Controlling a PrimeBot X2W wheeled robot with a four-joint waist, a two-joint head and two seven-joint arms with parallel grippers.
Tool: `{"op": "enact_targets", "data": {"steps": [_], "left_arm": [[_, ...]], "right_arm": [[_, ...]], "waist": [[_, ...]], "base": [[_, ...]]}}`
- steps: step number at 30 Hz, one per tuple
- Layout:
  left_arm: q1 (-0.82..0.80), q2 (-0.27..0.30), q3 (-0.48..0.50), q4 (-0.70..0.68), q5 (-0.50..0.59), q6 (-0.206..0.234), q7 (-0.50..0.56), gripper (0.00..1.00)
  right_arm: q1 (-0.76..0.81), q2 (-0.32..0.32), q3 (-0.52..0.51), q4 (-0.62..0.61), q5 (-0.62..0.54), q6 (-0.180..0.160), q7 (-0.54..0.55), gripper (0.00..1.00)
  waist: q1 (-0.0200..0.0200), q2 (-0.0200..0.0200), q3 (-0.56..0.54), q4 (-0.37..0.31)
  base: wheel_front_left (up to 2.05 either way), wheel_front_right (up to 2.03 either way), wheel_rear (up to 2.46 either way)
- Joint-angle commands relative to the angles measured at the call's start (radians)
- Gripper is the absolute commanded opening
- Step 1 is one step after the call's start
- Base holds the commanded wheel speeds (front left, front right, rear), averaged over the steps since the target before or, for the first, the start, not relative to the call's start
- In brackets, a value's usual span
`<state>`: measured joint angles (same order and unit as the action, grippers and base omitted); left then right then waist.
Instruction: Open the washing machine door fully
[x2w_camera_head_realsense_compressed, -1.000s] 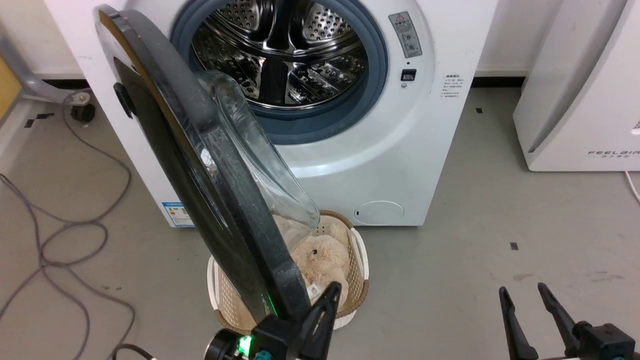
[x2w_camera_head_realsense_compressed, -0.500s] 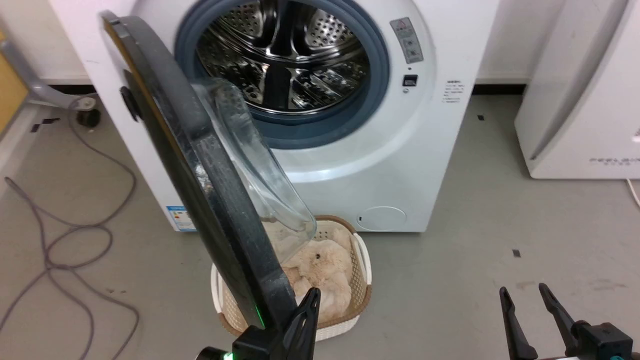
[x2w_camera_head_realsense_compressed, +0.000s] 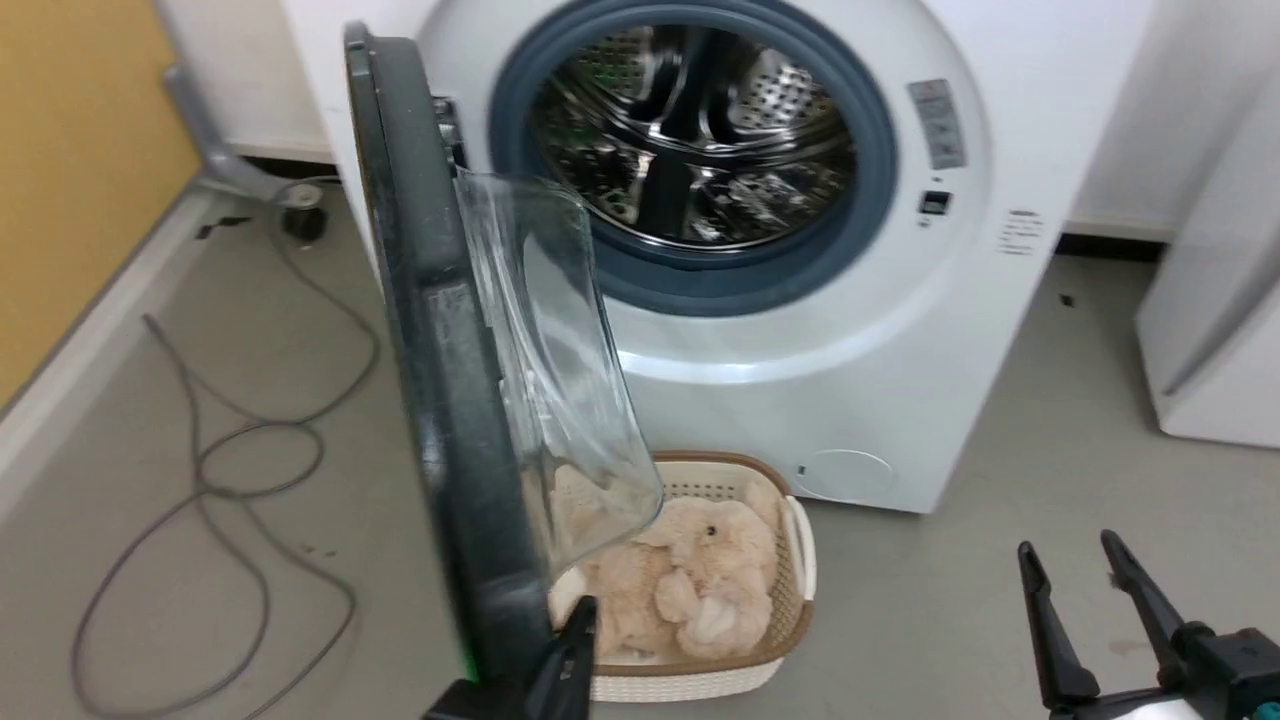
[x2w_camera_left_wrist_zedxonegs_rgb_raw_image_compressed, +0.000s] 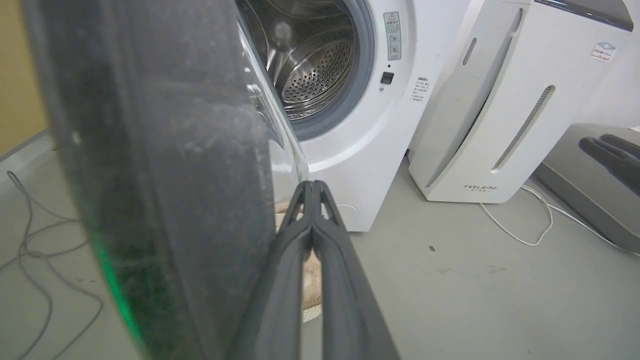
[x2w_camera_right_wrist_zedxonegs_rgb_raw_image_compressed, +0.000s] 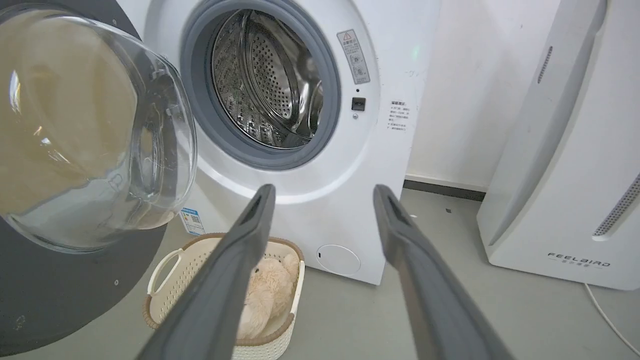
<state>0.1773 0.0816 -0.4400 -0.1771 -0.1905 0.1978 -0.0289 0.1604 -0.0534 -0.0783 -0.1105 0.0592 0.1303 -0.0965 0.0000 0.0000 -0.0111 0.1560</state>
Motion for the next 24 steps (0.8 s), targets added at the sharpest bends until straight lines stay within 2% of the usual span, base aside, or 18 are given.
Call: {"op": "enact_targets", "data": {"steps": [1, 12, 15, 16, 24], "left_arm": [[0.012, 0.017, 0.027, -0.002, -0.008, 0.019, -0.011, 0.0], [0.011, 0.067, 0.204, 0.031, -0.055, 0.088, -0.096, 0.0], [-0.021, 0.09, 0.265, 0.052, -0.08, 0.09, -0.124, 0.0], [-0.061, 0.114, 0.326, 0.085, -0.109, 0.089, -0.146, 0.0], [-0.166, 0.186, 0.483, 0.238, -0.192, 0.062, -0.203, 0.0]], "right_arm": [[0.017, 0.003, -0.005, -0.015, -0.006, 0.0, 0.007, 1.0], [0.021, 0.003, -0.028, -0.057, 0.009, 0.0, 0.025, 1.0], [0.016, 0.003, -0.027, -0.062, 0.011, 0.0, 0.025, 1.0], [0.012, 0.003, -0.021, -0.069, 0.01, 0.0, 0.027, 1.0], [-0.002, 0.003, -0.021, -0.088, 0.005, 0.0, 0.036, 1.0]], "waist": [[0.0, 0.0, -0.004, 0.031], [0.0, 0.0, 0.016, 0.111], [0.0, 0.0, 0.022, 0.117], [0.0, 0.0, 0.03, 0.114], [0.0, 0.0, 0.07, 0.073]], "base": [[0.0, 0.0, 0.0], [0.0, 0.0, 0.0], [0.0, 0.0, 0.0], [0.0, 0.0, 0.0], [0.0, 0.0, 0.0]]}}
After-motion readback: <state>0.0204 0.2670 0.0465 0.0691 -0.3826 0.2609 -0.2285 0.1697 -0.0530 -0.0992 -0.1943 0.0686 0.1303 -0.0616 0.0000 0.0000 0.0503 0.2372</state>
